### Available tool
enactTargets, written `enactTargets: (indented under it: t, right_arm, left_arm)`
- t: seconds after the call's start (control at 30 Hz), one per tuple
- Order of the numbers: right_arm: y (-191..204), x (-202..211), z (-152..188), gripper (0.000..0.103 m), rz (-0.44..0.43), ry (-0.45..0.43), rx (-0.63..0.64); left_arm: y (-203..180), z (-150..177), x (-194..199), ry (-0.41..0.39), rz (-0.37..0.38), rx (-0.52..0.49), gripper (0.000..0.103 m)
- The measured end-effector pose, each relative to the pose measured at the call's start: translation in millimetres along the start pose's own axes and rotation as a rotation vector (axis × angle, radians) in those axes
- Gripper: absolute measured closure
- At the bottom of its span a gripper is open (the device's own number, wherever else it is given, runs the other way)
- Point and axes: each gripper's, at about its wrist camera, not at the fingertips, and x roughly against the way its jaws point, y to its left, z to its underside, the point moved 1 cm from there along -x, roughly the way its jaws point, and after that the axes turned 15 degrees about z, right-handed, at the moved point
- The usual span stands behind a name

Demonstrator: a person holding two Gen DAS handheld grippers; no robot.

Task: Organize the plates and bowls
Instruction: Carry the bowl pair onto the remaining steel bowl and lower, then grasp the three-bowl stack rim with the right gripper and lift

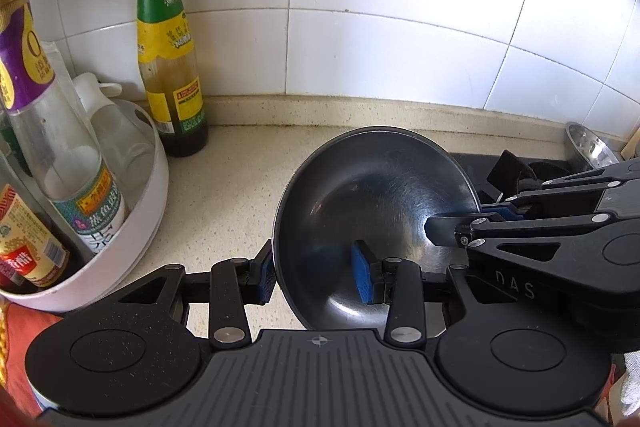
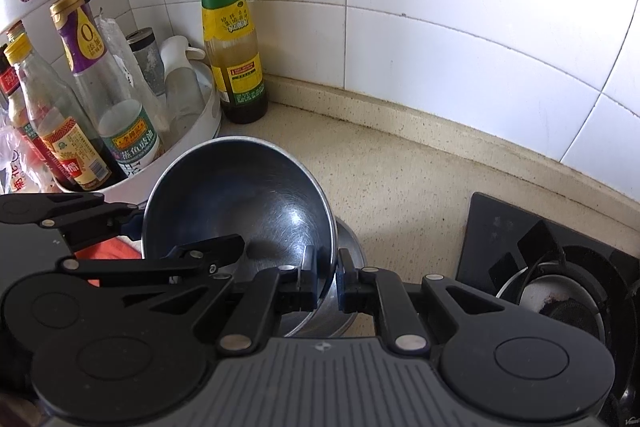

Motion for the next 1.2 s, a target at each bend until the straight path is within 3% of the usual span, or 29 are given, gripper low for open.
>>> enactTargets:
  t: [1.07, 1.2]
  right_arm:
    - [-8, -29, 9, 0.089, 0.047, 0.058, -0.016]
    - [-13, -29, 8, 0.077, 0.065, 0.046, -0.017]
  left_arm:
    - [4, 4, -30, 0.074, 0.016, -0.022, 0.056]
    - [10, 3, -27, 0.065, 0.021, -0.019, 0.05]
